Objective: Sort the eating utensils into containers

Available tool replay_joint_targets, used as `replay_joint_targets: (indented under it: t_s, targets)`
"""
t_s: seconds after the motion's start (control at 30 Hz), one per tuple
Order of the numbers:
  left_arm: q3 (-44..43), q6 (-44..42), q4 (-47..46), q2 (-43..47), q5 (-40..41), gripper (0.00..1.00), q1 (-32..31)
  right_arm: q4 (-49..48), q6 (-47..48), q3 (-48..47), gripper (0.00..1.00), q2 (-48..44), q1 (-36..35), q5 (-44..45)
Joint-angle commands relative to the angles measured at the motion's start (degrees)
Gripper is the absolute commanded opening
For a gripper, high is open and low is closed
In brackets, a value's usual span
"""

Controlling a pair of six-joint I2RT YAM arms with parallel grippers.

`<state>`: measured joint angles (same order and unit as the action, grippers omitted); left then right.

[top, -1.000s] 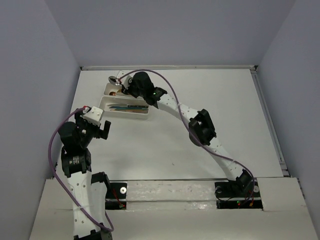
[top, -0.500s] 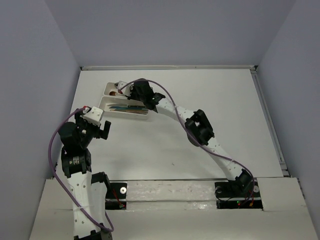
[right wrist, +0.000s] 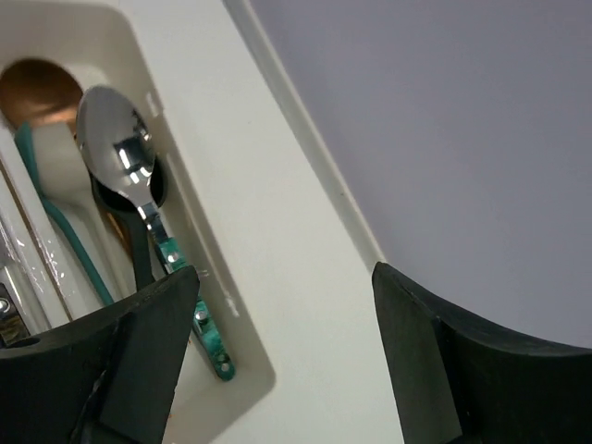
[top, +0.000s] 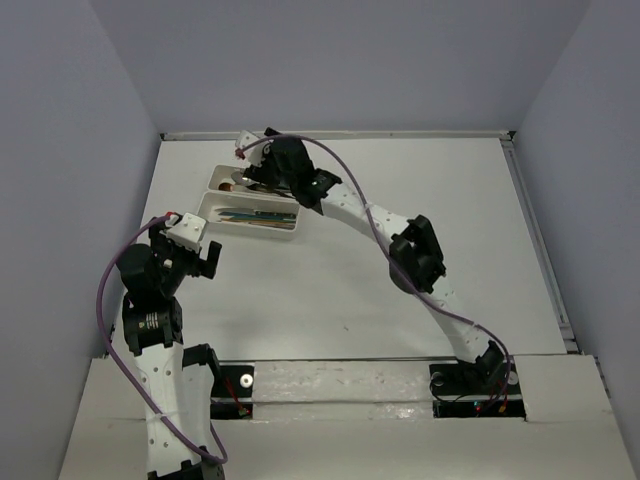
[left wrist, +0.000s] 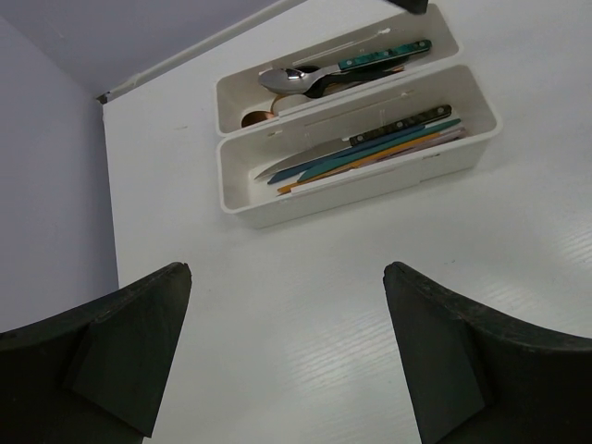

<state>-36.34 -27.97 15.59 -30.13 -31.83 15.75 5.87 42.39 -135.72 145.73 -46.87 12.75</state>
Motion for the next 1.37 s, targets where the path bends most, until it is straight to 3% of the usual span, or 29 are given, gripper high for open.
replay_joint_targets:
  t_s: [0.0,0.1,0.17,0.2,0.23,0.37,0.4,0.5,0.73,0.9,0.97,1.03,1.13,1.33]
  targets:
    - [-1.28,1.07,-2.41,0.51,0.37,0.99,-0.19,-8.33,-13.07,2.47,0.84,-17.39,0.72,1.83]
    - [-1.19,1.25,-2.59,0.60,0.72,0.99,-0.19,3.49,-29.24,2.66,0.91,-23.73,7.02,-2.18]
    - [-1.19,1.34,-2.59,0.60,0.90,0.99,-0.19,18.21,-39.53,-0.77,0.98,-25.14,13.00,-11.21]
    - [-1.19,1.42,-2.67,0.60,0.90,0.99,-0.28,21.26,-48.89,-0.34,1.00,-26.71,19.39,-21.70]
    - [-1.19,1.42,-2.67,0.69,0.98,0.99,-0.28,23.73,-52.20,1.32,1.00,-27.95,22.32,-24.76]
    - [-1.10,1.51,-2.76,0.95,1.25,0.99,-0.19,22.99,-61.89,22.29,1.00,-40.23,34.63,-22.00]
    - [-1.10,1.60,-2.85,0.95,1.25,0.99,-0.19,20.96,-64.08,32.61,1.00,-46.00,36.74,-21.72]
    - [-1.10,1.86,-2.94,0.95,1.60,0.99,-0.19,14.62,-63.05,47.07,1.00,-52.55,42.47,-19.71]
    - [-0.58,1.87,-3.64,1.12,3.09,0.99,-0.28,14.00,-63.03,59.77,1.00,-61.17,43.71,-6.53]
    - [13.45,0.64,-12.78,5.09,10.39,0.99,0.16,6.97,-68.22,75.06,1.00,-71.00,43.71,-5.98]
    - [14.09,0.09,-13.29,3.94,13.27,0.99,0.86,3.82,-68.58,80.93,1.00,-74.60,43.71,-7.38]
    - [14.27,0.97,-13.74,4.55,16.36,0.99,1.39,2.14,-68.67,84.29,1.00,-76.80,43.71,-7.04]
    - [14.19,-0.51,-12.52,5.70,13.30,0.99,1.83,-0.85,-67.09,89.12,1.00,-80.32,43.71,-6.43]
    - [14.19,0.28,-13.31,5.17,14.61,0.99,1.92,-4.63,-65.51,93.88,1.00,-81.84,43.71,-4.67]
